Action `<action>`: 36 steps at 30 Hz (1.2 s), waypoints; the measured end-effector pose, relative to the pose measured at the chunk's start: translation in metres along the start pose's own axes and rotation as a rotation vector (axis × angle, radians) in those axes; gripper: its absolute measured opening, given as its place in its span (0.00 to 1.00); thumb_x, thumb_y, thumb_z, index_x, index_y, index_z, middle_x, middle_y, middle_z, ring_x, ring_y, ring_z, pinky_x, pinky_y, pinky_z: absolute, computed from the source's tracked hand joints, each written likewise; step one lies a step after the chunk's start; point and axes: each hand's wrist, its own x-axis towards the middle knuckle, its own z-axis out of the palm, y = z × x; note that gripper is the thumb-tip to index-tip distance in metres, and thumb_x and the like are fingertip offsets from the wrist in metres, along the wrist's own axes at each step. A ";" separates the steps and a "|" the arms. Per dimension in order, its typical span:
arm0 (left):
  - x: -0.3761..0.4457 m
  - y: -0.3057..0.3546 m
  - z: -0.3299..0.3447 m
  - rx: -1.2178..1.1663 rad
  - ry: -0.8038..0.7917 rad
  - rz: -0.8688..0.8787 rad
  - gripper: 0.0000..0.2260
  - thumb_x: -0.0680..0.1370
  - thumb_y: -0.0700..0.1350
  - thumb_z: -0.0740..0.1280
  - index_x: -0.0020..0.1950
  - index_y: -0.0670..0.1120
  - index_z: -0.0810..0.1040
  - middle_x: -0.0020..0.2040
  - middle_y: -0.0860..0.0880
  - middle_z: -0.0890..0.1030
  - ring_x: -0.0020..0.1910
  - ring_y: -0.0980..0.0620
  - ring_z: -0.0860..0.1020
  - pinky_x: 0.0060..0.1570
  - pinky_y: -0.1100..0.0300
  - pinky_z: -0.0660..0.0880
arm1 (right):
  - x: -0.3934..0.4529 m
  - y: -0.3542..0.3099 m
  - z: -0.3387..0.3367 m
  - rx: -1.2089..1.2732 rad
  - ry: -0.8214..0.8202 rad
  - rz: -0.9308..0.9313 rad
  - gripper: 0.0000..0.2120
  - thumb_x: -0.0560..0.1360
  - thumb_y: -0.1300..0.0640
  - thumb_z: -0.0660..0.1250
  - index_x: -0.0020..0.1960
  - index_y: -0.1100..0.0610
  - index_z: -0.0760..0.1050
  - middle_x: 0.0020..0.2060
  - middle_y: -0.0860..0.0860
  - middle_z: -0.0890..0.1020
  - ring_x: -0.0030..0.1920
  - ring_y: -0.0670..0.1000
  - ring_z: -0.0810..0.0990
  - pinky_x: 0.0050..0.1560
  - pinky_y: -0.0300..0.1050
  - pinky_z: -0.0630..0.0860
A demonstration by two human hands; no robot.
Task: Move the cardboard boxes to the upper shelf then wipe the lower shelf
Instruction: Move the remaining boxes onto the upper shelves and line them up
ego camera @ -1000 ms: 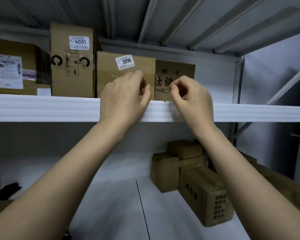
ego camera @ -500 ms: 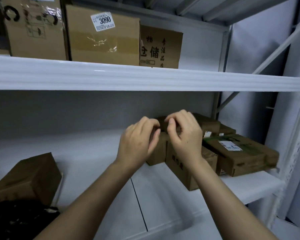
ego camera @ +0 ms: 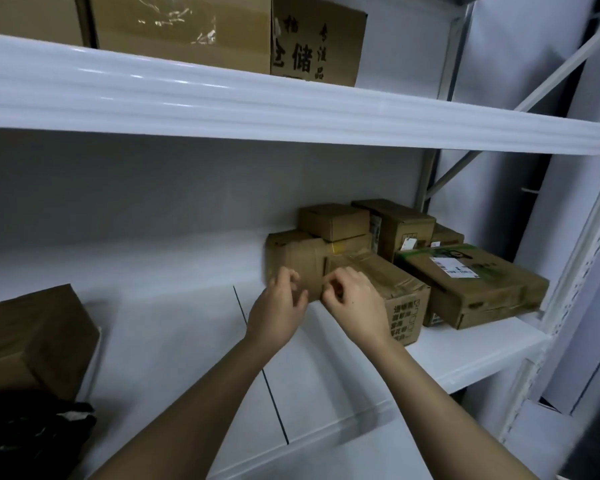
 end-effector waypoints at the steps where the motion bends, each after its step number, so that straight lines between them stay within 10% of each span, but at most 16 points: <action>1: 0.006 0.001 0.006 -0.046 -0.073 -0.092 0.14 0.78 0.49 0.64 0.62 0.47 0.68 0.58 0.48 0.75 0.51 0.51 0.76 0.46 0.58 0.75 | 0.005 0.008 0.003 -0.029 -0.054 0.012 0.09 0.77 0.52 0.60 0.52 0.53 0.76 0.48 0.47 0.77 0.51 0.48 0.74 0.41 0.38 0.69; 5: 0.030 0.010 0.028 -0.132 -0.315 -0.333 0.29 0.78 0.54 0.63 0.75 0.44 0.57 0.71 0.44 0.66 0.66 0.44 0.69 0.55 0.58 0.68 | 0.029 0.042 0.011 -0.157 -0.269 0.116 0.21 0.79 0.44 0.58 0.67 0.54 0.69 0.63 0.52 0.73 0.65 0.54 0.69 0.64 0.53 0.67; 14: 0.064 0.056 0.084 -0.342 -0.486 -0.568 0.25 0.80 0.55 0.59 0.73 0.43 0.63 0.71 0.44 0.68 0.68 0.46 0.68 0.59 0.59 0.66 | 0.073 0.143 0.002 -0.245 -0.348 0.310 0.29 0.78 0.38 0.56 0.73 0.53 0.62 0.71 0.55 0.67 0.72 0.57 0.63 0.70 0.57 0.60; 27: 0.091 0.080 0.172 -0.662 -0.229 -0.869 0.36 0.74 0.58 0.67 0.75 0.45 0.56 0.67 0.44 0.70 0.64 0.44 0.72 0.64 0.49 0.71 | 0.095 0.215 0.007 0.075 -0.686 0.423 0.35 0.78 0.41 0.60 0.77 0.54 0.50 0.69 0.57 0.67 0.65 0.58 0.72 0.61 0.53 0.71; 36: 0.079 0.076 0.158 -0.723 -0.222 -0.881 0.21 0.77 0.47 0.66 0.69 0.45 0.67 0.51 0.45 0.80 0.45 0.50 0.80 0.28 0.64 0.75 | 0.096 0.211 0.000 0.308 -0.788 0.515 0.25 0.75 0.43 0.64 0.65 0.58 0.72 0.56 0.55 0.79 0.56 0.55 0.78 0.62 0.52 0.74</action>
